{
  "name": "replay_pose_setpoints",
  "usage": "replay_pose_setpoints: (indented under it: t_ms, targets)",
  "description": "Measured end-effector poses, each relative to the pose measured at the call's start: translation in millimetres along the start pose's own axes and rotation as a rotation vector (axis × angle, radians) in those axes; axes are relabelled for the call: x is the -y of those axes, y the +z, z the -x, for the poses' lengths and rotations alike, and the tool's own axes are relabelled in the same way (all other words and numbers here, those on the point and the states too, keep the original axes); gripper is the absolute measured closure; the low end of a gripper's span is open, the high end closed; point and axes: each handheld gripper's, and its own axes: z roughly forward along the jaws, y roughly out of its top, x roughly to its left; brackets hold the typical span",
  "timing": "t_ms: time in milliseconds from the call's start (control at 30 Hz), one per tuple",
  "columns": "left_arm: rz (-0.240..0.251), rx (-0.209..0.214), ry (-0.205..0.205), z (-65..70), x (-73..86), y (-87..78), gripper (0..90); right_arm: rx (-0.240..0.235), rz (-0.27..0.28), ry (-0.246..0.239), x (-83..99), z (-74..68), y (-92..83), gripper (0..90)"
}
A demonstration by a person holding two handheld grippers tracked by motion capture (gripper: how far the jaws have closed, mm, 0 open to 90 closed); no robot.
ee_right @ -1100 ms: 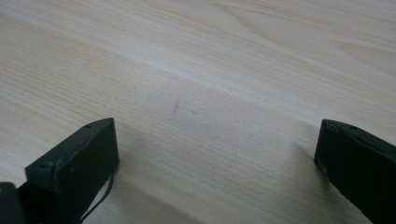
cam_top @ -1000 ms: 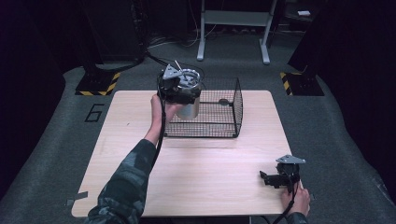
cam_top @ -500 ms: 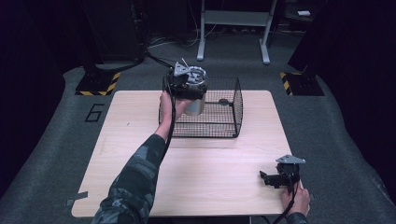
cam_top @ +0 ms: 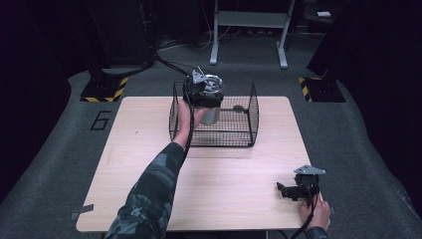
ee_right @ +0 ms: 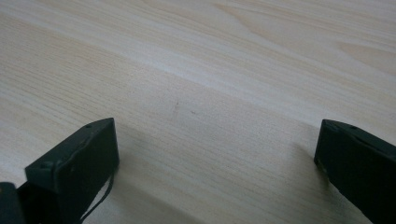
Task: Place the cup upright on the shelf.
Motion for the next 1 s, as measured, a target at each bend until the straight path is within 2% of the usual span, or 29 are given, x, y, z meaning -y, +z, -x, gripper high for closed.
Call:
replay_pose_setpoints:
  t_ms: [433, 600, 1000]
  targets:
    - [-0.023, -0.003, 0.002, 7.4, 10.9, 18.4, 3.4, 0.0, 0.0, 0.0, 0.0, 0.0, 0.0, 0.0]
    - [-0.037, -0.005, -0.017, 6.6, 17.2, 25.0, 3.4, 0.002, 0.001, 0.0, 0.0, 0.0, 0.1, 0.0]
    - [-0.085, -0.041, -0.056, 2.4, 39.3, 39.2, 3.4, 0.001, 0.0, 0.003, 0.1, -0.3, 0.0, 0.0]
